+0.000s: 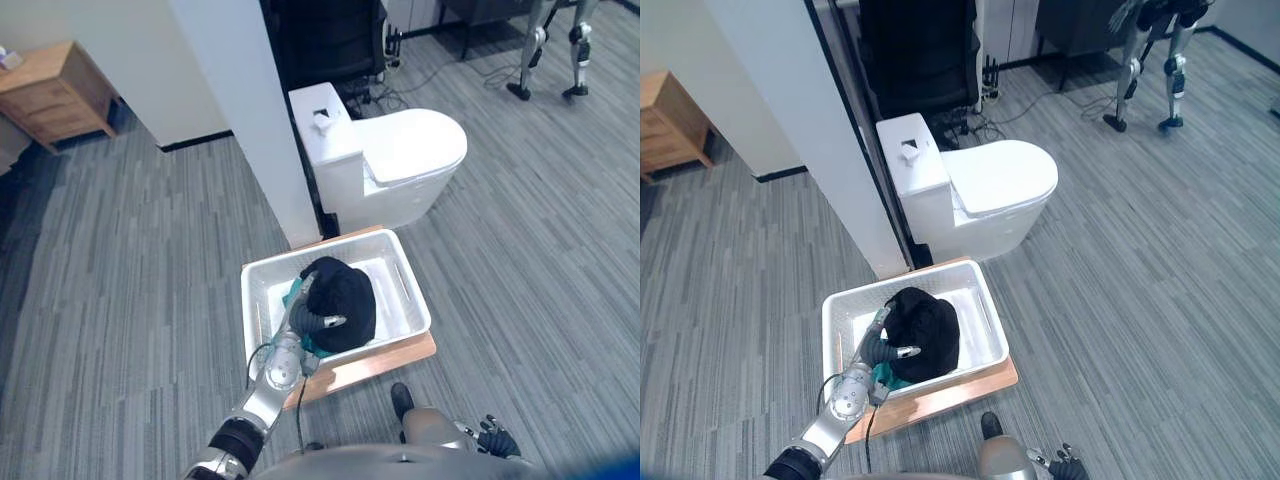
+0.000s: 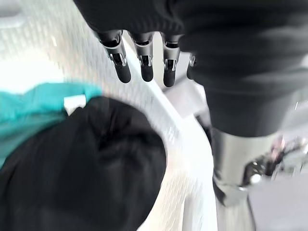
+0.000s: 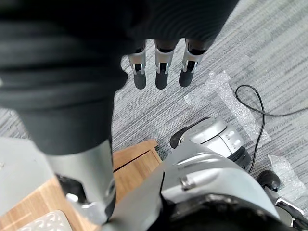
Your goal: Tidy the bed and pick cloth on bed and put in laundry
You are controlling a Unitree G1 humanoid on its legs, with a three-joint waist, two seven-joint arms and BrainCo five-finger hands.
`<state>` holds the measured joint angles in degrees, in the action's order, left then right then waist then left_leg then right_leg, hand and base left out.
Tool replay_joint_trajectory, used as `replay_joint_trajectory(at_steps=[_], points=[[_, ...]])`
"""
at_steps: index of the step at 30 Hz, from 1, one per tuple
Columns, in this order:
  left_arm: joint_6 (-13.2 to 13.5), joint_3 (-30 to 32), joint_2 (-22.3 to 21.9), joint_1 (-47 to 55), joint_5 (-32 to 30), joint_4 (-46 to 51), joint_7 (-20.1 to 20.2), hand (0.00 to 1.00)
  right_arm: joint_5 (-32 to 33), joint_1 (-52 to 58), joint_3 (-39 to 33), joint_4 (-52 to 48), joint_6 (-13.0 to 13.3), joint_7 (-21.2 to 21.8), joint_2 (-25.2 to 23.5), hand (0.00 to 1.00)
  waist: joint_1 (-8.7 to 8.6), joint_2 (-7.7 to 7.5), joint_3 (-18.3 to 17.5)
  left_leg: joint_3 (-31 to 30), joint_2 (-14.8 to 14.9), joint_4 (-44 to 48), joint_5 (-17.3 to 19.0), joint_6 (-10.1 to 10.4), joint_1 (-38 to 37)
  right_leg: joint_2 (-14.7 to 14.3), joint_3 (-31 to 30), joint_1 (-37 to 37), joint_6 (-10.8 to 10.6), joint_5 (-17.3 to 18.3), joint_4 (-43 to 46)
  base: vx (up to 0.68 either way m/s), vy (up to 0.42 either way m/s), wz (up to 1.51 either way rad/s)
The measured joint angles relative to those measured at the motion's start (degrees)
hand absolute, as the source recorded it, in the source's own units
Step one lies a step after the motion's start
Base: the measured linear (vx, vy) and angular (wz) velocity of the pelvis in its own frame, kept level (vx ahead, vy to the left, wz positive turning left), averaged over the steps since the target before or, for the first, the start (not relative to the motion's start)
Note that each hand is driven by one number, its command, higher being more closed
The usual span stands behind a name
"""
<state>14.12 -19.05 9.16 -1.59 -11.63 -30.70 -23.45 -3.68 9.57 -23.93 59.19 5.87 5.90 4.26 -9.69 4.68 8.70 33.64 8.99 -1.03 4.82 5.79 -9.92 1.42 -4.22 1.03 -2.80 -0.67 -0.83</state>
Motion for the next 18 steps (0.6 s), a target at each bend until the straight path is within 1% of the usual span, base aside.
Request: replay_joint_trajectory(at_steps=[3, 5, 6, 8, 9, 11, 13, 16, 18], points=[[1.51, 2.07, -0.11, 1.41, 2.64, 0.09, -4.86, 0.00, -0.05, 0.47, 0.16, 0.44, -0.43, -0.10, 0.38, 0.00, 0.24, -0.01, -1.10, -1.41, -0.42, -1.06, -0.79, -0.24, -0.06, 0.38, 1.28, -0.77, 0.14, -0.49, -1.01, -0.06, -0.022, 0.24], [3.02, 6.46, -0.32, 2.81, 6.28, 0.72, -9.33, 0.00, -0.06, 1.61, 0.22, 0.37, -0.43, -0.39, 0.40, 0.00, 1.23, -0.30, -1.59, -3.06, -0.78, -1.57, -1.35, -0.46, -0.08, 0.71, 2.54, -1.64, 0.13, -0.63, -1.65, -0.06, -0.028, 0.30], [3.23, 7.81, -0.34, 3.36, 7.07, 1.16, -10.08, 0.00, -0.06, 1.94, 0.26, 0.38, -0.44, -0.46, 0.44, 0.00, 1.37, -0.47, -1.88, -3.33, -0.93, -1.94, -1.48, -0.48, -0.10, 0.74, 2.83, -1.68, 0.11, -0.64, -1.70, -0.04, -0.028, 0.31], [5.86, 13.37, -0.27, 5.68, 12.10, 2.82, -13.41, 0.00, -0.24, 2.59, 1.17, 0.36, -0.43, -0.75, 0.51, 0.00, 2.02, -1.03, -2.85, -4.84, -1.15, -2.85, -2.16, -0.68, -0.06, 0.80, 4.32, -2.25, 0.10, -0.64, -1.98, -0.01, -0.026, 0.32], [6.60, 14.56, -0.26, 6.05, 13.34, 2.90, -13.80, 0.00, -0.59, 2.70, 1.37, 0.36, -0.43, -0.89, 0.53, 0.00, 2.46, -1.15, -2.99, -5.17, -1.17, -2.91, -2.22, -0.72, -0.11, 0.85, 4.58, -2.53, 0.10, -0.64, -2.15, 0.00, -0.017, 0.30], [8.64, 19.86, -0.34, 7.53, 17.23, 2.92, -15.71, 0.00, -1.66, 3.35, 2.24, 0.35, -0.43, -1.21, 0.88, 0.00, 3.32, -1.92, -3.64, -6.38, -1.46, -2.94, -2.28, -0.79, -0.10, 1.05, 5.73, -3.30, 0.09, -0.63, -2.45, 0.03, -0.002, 0.26], [9.32, 23.67, -0.33, 8.92, 20.21, 2.92, -15.64, 0.00, -2.12, 3.68, 2.51, 0.27, -0.41, -1.21, 0.94, 0.00, 4.17, -2.15, -4.03, -7.41, -1.58, -2.96, -2.31, -0.84, -0.10, 1.25, 6.59, -3.74, 0.06, -0.58, -2.54, 0.04, 0.011, 0.24], [9.23, 28.27, -0.66, 10.66, 26.20, 2.39, -15.42, 0.00, -2.13, 3.77, 2.61, 0.25, -0.36, -1.21, 1.14, 0.00, 4.77, -2.27, -4.11, -8.10, -2.03, -3.03, -2.39, -0.94, -0.22, 1.68, 7.09, -4.33, -0.09, -0.46, -2.61, 0.04, 0.031, 0.15], [8.63, 30.87, -1.17, 11.60, 29.88, 1.55, -15.02, 0.00, -2.14, 3.78, 2.62, 0.26, -0.34, -1.21, 1.13, 0.00, 4.81, -2.25, -4.01, -8.76, -2.14, -3.29, -2.39, -0.95, -1.11, 1.77, 7.72, -5.51, -0.13, -0.42, -2.65, 0.03, 0.029, 0.18]])
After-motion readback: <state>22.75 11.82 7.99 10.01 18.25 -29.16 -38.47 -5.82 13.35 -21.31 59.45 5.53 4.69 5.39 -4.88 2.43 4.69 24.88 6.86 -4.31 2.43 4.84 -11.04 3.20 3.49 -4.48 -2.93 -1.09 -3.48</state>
